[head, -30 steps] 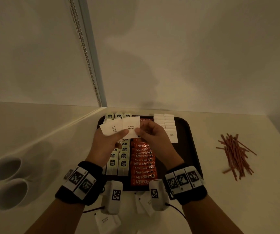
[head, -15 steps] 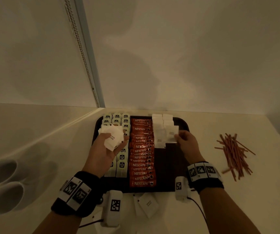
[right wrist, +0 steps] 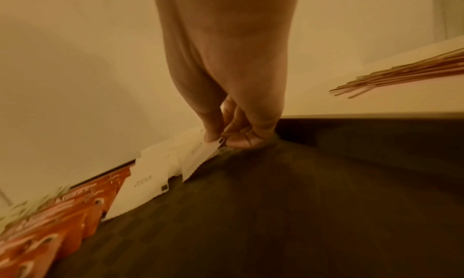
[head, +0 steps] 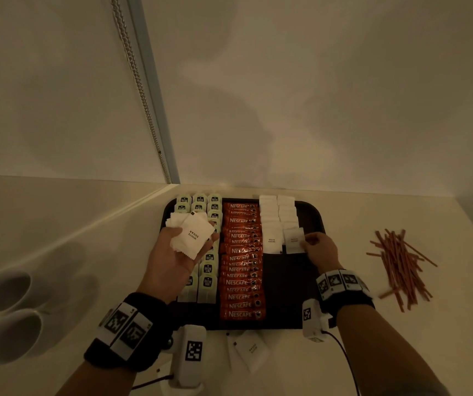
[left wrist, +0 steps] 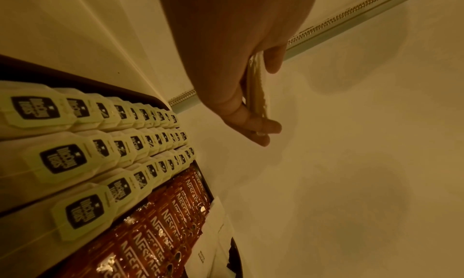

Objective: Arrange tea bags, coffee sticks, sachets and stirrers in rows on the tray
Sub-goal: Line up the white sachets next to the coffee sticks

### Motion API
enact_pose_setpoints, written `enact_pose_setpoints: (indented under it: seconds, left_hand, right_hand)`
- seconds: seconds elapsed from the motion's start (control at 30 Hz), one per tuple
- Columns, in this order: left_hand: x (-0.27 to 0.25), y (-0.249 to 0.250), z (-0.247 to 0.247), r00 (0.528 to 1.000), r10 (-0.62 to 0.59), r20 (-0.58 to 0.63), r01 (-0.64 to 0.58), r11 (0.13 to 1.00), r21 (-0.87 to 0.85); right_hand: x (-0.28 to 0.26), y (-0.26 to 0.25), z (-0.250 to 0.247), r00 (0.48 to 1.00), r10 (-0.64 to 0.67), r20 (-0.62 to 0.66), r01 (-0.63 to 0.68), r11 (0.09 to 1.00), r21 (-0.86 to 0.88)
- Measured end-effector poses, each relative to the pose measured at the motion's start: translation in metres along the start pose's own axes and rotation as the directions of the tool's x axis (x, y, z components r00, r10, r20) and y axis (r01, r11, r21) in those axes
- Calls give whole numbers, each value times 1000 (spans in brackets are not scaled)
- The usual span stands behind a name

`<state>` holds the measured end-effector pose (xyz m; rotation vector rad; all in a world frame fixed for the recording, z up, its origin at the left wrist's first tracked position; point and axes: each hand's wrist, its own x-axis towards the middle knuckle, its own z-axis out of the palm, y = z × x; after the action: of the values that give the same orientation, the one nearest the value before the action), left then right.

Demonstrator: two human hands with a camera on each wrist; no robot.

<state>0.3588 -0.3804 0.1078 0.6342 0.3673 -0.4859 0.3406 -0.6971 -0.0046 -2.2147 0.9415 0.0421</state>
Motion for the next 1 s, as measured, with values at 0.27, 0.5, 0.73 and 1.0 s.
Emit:
enact_pose_setpoints:
  seconds: [0.27, 0.5, 0.73, 1.0]
  left_hand:
    - [-5, 0, 11, 996, 86, 7, -87, 986, 143]
    - [-2, -2, 16, 981, 191, -29, -166, 908, 385]
    - [-8, -3, 17, 969, 246, 33, -230, 842, 488]
    - [-11, 1, 13, 948, 312, 57, -300, 824, 481]
  right_hand:
    - [-5, -14, 0, 997, -36, -62, 31, 996, -79]
    - [-87, -120, -17, 828, -524, 200, 407, 807, 429]
    - [-125, -165, -18, 685, -677, 267, 538, 718, 442]
    - [-140, -147, -10, 747, -547, 377, 178, 711, 680]
